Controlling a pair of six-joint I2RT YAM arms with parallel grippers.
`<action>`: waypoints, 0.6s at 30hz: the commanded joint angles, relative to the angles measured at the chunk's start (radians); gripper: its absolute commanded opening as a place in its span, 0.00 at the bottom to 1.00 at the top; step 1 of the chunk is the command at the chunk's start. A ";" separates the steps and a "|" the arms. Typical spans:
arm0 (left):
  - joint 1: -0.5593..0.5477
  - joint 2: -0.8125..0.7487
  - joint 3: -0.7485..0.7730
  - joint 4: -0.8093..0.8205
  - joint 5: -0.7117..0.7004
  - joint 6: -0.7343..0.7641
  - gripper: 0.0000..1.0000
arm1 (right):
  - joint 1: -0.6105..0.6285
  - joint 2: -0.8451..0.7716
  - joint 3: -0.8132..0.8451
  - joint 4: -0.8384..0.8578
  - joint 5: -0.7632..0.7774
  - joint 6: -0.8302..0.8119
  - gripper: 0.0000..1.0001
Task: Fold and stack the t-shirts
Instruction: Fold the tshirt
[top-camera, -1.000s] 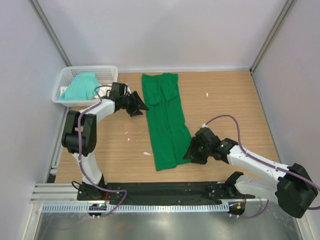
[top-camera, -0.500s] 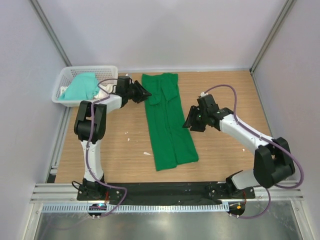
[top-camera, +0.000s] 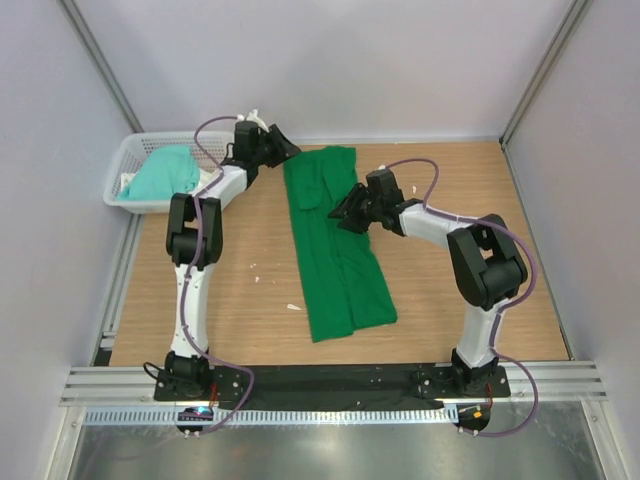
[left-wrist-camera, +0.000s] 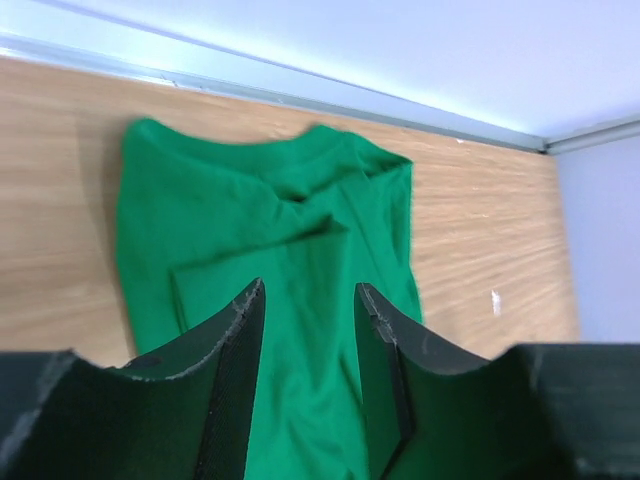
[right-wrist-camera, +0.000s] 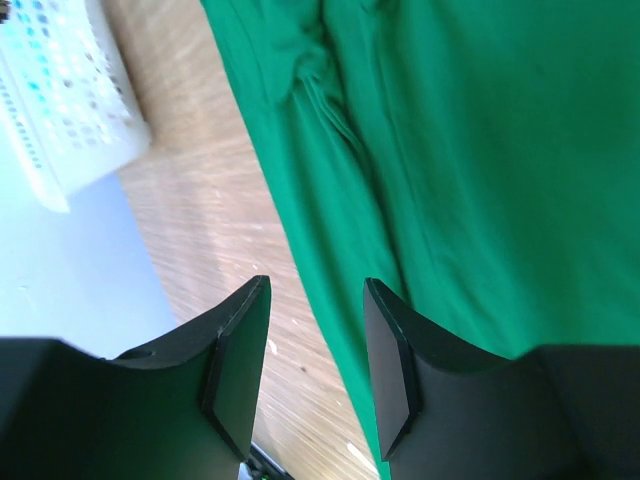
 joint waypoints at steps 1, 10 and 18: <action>0.010 0.055 0.122 -0.094 -0.007 0.163 0.42 | 0.006 0.011 0.088 0.108 -0.010 0.062 0.48; 0.018 0.124 0.220 -0.203 -0.010 0.226 0.38 | -0.006 -0.041 0.040 0.093 -0.006 -0.008 0.48; 0.019 0.170 0.238 -0.252 -0.016 0.210 0.44 | -0.023 -0.059 -0.011 0.119 -0.012 0.003 0.47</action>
